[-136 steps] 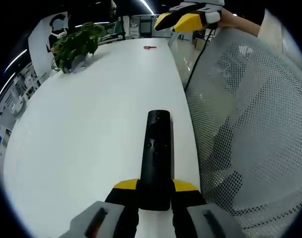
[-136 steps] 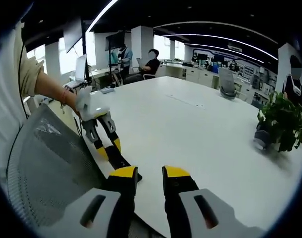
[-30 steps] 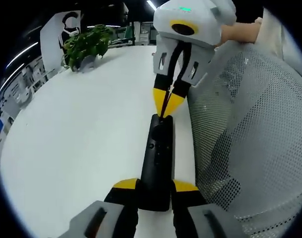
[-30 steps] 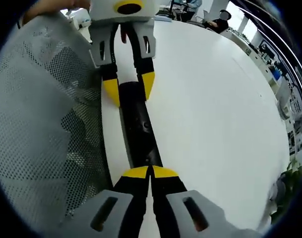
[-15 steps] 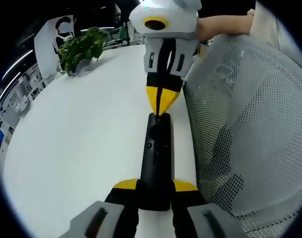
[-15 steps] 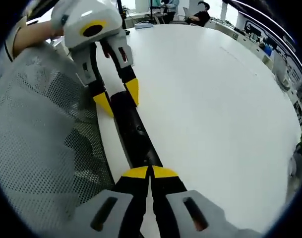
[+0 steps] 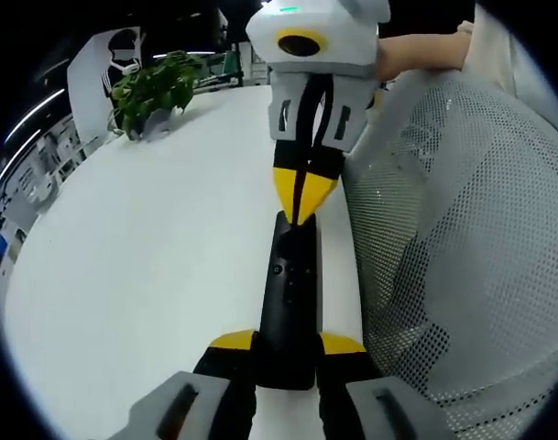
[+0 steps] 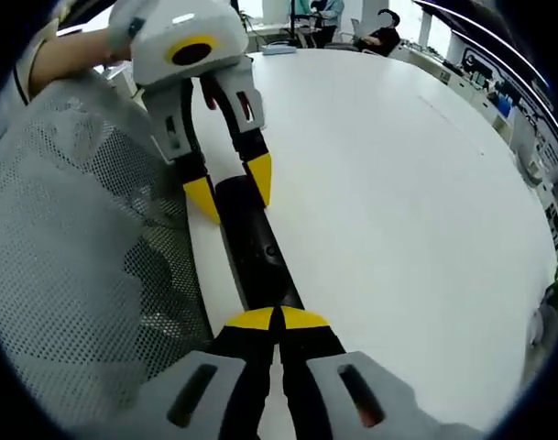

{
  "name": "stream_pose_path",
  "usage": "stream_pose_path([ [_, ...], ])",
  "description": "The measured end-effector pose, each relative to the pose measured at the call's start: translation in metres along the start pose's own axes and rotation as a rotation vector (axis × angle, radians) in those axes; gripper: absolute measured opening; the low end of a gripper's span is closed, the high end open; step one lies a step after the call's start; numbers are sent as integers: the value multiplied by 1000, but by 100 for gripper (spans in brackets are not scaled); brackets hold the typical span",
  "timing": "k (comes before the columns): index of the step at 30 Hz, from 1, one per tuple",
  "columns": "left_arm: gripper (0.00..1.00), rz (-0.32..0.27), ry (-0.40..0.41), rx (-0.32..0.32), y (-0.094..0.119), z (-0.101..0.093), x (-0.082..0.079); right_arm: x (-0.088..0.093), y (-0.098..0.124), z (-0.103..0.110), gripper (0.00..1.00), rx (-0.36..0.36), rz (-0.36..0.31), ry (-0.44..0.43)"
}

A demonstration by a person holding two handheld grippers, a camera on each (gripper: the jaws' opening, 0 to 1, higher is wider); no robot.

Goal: Press the specified remote control buttons in sequence, fully releasing each button before pressing the next.

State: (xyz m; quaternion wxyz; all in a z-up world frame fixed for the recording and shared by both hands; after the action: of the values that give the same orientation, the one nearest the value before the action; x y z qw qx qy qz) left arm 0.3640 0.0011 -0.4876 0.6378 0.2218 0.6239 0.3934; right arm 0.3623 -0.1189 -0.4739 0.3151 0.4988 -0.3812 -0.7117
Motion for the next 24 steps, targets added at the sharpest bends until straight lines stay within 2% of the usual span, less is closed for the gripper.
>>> stream_pose_path([
  [8, 24, -4, 5, 3, 0, 1, 0, 0, 0, 0, 0, 7, 6, 9],
  [15, 24, -4, 25, 5, 0, 1, 0, 2, 1, -2, 0, -7, -36, -59],
  [24, 25, 1, 80, 16, 1, 0, -1, 2, 0, 3, 0, 6, 7, -7],
])
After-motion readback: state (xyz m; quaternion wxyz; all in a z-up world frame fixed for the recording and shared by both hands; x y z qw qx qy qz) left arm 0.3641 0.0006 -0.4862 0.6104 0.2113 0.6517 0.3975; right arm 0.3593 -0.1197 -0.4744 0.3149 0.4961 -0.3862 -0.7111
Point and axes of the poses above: the point that each gripper's makers call its tool centre point, and the gripper's own axes: y roughly backward along the fingers, z roughly to its left, x roughly out of its underside, the point moved 4 cm from there along y, roughly backward along the fingers, and after that the axes turned 11 degrees about -x, right-handed, at the moved point
